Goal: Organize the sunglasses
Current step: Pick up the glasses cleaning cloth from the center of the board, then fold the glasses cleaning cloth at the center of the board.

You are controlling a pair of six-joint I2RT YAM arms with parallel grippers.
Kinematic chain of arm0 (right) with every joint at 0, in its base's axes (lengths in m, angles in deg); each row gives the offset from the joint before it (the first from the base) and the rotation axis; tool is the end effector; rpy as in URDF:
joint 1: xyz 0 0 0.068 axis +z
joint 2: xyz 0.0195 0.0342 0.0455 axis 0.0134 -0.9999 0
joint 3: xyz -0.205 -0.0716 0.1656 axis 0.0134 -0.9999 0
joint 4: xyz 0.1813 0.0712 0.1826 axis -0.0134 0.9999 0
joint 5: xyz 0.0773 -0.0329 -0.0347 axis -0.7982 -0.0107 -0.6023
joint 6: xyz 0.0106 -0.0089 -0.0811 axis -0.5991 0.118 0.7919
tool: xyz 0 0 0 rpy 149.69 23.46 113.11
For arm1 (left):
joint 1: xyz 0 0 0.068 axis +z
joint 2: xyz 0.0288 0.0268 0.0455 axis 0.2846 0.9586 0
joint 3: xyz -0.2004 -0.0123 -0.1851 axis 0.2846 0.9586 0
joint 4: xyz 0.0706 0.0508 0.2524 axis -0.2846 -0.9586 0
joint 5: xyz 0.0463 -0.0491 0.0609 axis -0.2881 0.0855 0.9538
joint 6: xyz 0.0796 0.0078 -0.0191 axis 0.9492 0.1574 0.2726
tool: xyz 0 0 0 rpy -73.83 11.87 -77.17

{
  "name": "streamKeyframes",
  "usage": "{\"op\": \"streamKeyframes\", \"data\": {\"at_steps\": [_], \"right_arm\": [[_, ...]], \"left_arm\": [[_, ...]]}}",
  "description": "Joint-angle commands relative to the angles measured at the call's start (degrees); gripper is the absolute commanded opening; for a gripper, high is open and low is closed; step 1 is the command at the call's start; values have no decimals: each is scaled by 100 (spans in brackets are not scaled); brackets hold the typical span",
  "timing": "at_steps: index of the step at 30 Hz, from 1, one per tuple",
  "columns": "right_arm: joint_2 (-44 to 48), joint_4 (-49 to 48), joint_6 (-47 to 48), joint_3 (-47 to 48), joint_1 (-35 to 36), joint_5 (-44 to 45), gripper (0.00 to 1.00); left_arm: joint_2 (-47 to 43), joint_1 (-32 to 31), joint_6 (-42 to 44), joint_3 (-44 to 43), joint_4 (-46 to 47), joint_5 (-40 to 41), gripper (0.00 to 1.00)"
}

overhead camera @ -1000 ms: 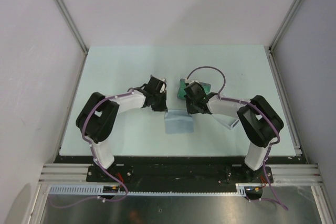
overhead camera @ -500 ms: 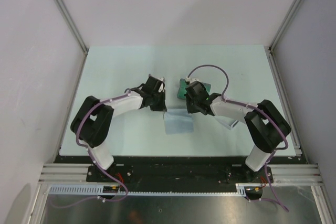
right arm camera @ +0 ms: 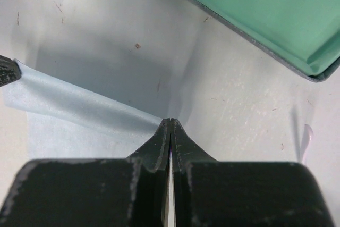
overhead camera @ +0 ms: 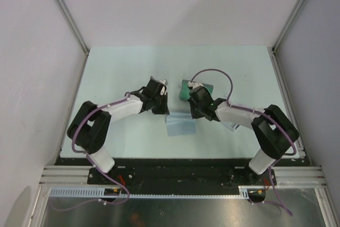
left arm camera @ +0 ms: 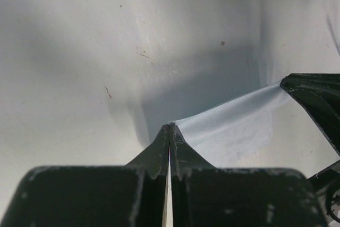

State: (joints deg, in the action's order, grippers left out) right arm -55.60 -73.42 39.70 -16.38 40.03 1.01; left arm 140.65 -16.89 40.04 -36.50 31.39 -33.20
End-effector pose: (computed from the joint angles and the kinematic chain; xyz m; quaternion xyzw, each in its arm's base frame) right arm 0.2796 0.2276 0.1467 -0.1540 0.9293 0.1052 0.3187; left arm 0.2970 -0.2085 0.1440 0.0495 0.9509 -0.2153 0.2168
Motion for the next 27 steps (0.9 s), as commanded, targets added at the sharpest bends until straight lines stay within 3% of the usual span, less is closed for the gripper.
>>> {"op": "streamKeyframes", "data": {"at_steps": [1, 27], "right_arm": [[368, -219, 239, -58, -2, 203, 0], [597, -228, 274, -401, 253, -43, 5]], "left_arm": [[-328, -85, 0, 68, -7, -6, 0], [-565, -419, -52, 472, -7, 188, 1]]}}
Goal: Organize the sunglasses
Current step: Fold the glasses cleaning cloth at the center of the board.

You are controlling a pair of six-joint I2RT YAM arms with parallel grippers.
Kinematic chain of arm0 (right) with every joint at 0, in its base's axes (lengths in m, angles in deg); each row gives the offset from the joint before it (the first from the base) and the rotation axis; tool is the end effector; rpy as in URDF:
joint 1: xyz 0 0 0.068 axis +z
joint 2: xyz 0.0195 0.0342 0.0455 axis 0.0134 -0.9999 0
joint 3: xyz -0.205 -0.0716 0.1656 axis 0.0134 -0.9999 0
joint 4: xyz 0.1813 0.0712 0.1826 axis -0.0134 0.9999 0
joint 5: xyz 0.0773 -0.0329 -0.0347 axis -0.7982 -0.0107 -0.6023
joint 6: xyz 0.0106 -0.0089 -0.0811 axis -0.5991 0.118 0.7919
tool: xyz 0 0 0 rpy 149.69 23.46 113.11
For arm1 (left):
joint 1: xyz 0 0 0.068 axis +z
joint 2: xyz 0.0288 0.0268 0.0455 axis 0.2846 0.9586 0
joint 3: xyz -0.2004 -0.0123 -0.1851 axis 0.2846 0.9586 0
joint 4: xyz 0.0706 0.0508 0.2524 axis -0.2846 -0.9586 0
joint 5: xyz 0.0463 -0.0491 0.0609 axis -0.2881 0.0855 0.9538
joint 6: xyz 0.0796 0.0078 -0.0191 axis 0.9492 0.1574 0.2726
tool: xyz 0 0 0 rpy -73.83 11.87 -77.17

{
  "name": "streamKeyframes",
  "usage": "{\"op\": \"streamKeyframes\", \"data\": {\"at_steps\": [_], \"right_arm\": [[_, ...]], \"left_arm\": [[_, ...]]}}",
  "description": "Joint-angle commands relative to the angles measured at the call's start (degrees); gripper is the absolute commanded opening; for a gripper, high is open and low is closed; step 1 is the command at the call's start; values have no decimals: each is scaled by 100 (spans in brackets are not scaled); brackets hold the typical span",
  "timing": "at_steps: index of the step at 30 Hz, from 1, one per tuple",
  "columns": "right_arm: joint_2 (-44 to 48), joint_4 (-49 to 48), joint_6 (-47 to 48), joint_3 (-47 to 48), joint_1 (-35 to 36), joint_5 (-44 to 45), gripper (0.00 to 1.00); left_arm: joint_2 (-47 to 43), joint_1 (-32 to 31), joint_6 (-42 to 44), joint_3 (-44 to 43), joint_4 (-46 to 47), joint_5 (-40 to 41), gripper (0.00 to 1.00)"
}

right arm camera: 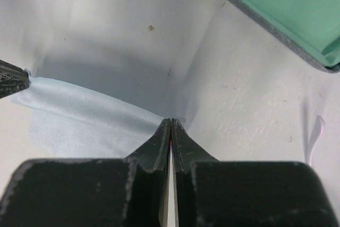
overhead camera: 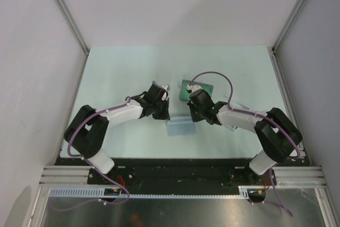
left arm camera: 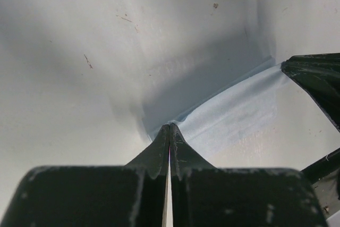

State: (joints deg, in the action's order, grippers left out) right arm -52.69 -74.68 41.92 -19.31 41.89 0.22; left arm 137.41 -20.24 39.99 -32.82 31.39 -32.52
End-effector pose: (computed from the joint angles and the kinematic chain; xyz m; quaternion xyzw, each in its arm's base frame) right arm 0.2634 0.2299 0.1492 -0.1879 0.9198 0.1151 0.3246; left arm 0.2715 -0.2148 0.1426 0.0750 0.9507 -0.2150 0.2104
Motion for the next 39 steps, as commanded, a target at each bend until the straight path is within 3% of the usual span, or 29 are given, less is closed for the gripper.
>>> {"op": "streamKeyframes", "data": {"at_steps": [1, 10, 19, 29, 39], "right_arm": [[333, -119, 51, -125, 85, 27, 6], [438, -92, 60, -196, 111, -8, 16], [517, -57, 16, -310, 129, -105, 16], [631, -49, -89, -381, 129, -132, 16], [667, -101, -441, -380, -213, -368, 23]], "left_arm": [[-242, -84, -57, 122, -7, 155, 1], [-347, -163, -74, 228, -7, 182, 2], [-409, -251, -48, 333, 2, 199, 9], [-382, -392, 75, 377, 37, 138, 8], [-400, -585, 497, 483, 63, 269, 9]]}}
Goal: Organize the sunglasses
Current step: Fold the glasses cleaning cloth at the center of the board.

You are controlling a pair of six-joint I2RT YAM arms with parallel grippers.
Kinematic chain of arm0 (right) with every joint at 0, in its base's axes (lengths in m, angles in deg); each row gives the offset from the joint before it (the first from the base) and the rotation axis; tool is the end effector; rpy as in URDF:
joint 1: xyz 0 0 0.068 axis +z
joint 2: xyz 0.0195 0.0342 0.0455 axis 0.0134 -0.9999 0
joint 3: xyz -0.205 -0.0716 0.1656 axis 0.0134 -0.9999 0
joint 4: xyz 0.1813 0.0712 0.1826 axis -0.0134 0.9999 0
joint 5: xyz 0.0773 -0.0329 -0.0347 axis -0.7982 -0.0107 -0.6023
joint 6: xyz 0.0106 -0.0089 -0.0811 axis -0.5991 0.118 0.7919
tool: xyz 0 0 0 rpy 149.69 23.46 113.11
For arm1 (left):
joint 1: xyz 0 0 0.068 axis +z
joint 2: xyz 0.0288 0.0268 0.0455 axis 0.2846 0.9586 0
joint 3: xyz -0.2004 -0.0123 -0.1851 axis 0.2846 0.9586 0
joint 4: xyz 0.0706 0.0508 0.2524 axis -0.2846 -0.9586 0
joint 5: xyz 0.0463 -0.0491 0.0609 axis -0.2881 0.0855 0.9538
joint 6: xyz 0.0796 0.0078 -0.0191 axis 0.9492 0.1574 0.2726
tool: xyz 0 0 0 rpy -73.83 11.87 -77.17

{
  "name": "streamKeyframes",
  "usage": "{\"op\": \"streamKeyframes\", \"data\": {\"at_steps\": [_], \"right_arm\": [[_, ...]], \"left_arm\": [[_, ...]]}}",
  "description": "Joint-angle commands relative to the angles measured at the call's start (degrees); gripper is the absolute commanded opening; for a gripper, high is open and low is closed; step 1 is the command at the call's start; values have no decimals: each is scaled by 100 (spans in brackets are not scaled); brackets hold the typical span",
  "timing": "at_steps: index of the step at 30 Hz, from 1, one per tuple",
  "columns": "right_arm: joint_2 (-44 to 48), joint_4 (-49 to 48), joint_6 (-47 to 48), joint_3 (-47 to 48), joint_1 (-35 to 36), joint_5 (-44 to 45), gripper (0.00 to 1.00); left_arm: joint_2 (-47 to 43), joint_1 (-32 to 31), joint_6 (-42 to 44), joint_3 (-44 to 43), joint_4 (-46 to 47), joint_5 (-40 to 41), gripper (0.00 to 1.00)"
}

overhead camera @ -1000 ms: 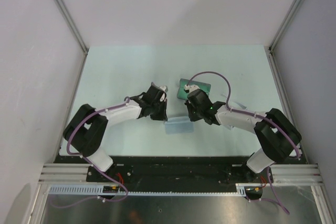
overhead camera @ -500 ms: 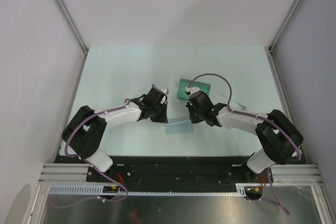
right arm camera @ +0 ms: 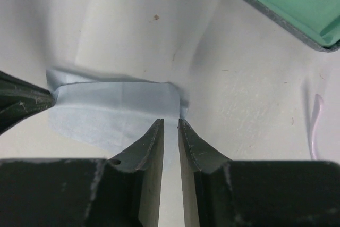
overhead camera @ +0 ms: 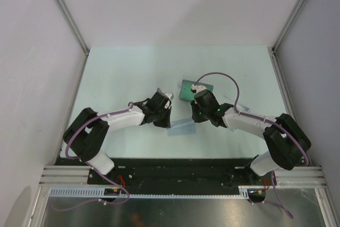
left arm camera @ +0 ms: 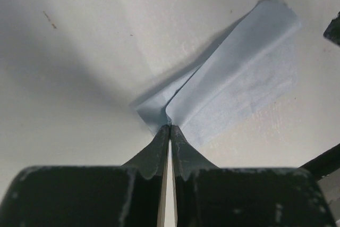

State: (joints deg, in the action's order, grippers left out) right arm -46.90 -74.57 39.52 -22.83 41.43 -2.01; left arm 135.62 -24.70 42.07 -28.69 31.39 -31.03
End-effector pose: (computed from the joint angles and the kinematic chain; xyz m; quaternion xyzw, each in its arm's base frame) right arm 0.2501 0.2178 0.1611 -0.1694 0.9176 0.1458 0.3286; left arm 0.2417 -0.2221 0.1302 0.1250 0.9520 -0.1984 0.1969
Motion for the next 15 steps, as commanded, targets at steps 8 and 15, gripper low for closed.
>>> {"op": "streamKeyframes", "data": {"at_steps": [8, 15], "right_arm": [[-184, -182, -297, 24, -300, -374, 36], [-606, -296, -323, 288, -300, -374, 28]], "left_arm": [[-203, -280, 325, 140, 81, 305, 9], [-177, -341, 316, 158, 98, 323, 9]]}}
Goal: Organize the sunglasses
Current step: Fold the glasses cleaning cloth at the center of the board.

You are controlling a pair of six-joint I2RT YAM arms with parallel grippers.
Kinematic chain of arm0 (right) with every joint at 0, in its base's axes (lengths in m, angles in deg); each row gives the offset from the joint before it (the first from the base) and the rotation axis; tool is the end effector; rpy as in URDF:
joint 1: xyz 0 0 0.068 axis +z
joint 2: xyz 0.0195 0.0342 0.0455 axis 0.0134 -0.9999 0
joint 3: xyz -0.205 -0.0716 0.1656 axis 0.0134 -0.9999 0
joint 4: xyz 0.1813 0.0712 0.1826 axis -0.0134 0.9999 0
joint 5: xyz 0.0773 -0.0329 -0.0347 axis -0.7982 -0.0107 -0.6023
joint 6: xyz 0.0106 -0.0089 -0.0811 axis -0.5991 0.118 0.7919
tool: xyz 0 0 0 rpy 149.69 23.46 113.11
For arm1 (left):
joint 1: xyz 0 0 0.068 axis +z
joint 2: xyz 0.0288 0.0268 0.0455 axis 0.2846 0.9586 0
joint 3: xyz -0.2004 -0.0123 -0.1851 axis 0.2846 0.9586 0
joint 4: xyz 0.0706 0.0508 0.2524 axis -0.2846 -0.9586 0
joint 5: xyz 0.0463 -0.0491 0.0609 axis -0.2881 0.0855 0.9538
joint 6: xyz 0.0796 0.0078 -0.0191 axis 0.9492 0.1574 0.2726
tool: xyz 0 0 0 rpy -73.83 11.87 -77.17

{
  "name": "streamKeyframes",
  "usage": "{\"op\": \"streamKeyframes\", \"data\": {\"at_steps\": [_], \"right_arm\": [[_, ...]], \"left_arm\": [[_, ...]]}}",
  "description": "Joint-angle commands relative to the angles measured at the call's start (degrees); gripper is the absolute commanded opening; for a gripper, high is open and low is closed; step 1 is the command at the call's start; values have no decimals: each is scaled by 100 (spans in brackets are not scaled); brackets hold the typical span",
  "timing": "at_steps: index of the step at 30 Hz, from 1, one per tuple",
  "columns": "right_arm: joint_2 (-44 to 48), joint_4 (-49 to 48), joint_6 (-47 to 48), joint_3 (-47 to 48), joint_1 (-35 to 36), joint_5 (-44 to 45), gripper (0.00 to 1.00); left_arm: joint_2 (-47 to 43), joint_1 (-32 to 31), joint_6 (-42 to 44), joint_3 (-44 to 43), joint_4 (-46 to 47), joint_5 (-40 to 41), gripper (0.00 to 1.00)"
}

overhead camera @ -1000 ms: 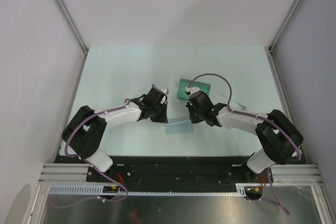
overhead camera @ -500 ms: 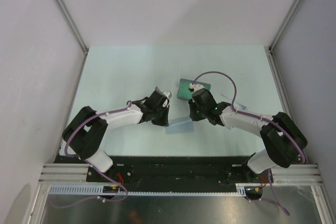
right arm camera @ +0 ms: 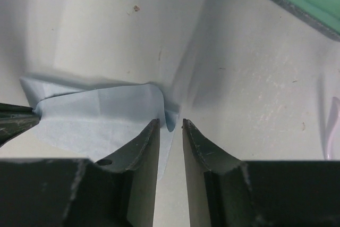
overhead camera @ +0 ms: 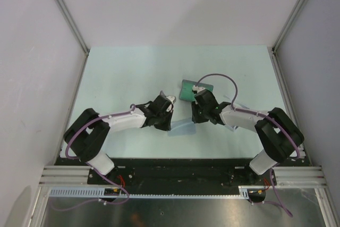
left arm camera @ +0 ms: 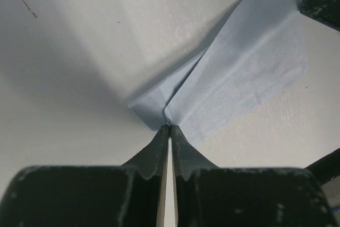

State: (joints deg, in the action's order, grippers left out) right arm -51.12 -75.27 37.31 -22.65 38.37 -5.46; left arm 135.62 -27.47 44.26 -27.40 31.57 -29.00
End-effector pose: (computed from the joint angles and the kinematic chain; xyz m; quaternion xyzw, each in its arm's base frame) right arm 0.2625 0.2106 0.1399 -0.1398 0.9335 0.1538 0.2922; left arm 0.2287 -0.2281 0.1235 0.1615 0.9498 -0.1804 0.1981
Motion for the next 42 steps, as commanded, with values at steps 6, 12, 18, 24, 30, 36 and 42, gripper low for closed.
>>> {"op": "streamKeyframes", "data": {"at_steps": [6, 12, 18, 24, 30, 36, 42], "right_arm": [[-343, -359, -138, 393, 33, 68, 28], [-343, -455, -94, 428, 68, 182, 36], [-554, -464, -6, 595, 42, 33, 35], [-800, -359, 99, 675, 77, -265, 31], [-695, -78, 178, 675, 261, -178, 26], [-449, 177, 214, 683, 437, 182, 26], [-273, 537, 240, 675, 525, 577, 25]], "left_arm": [[-142, -73, 97, -6, 81, 120, 9], [-151, -82, 80, -50, 81, 111, 11], [-142, -82, 71, -59, 89, 111, 11], [-116, -82, 27, -68, 90, 128, 11], [-98, -82, -17, -103, 98, 111, 11], [-89, -82, -52, -103, 98, 120, 11], [-98, -82, -70, -103, 98, 120, 11]]}}
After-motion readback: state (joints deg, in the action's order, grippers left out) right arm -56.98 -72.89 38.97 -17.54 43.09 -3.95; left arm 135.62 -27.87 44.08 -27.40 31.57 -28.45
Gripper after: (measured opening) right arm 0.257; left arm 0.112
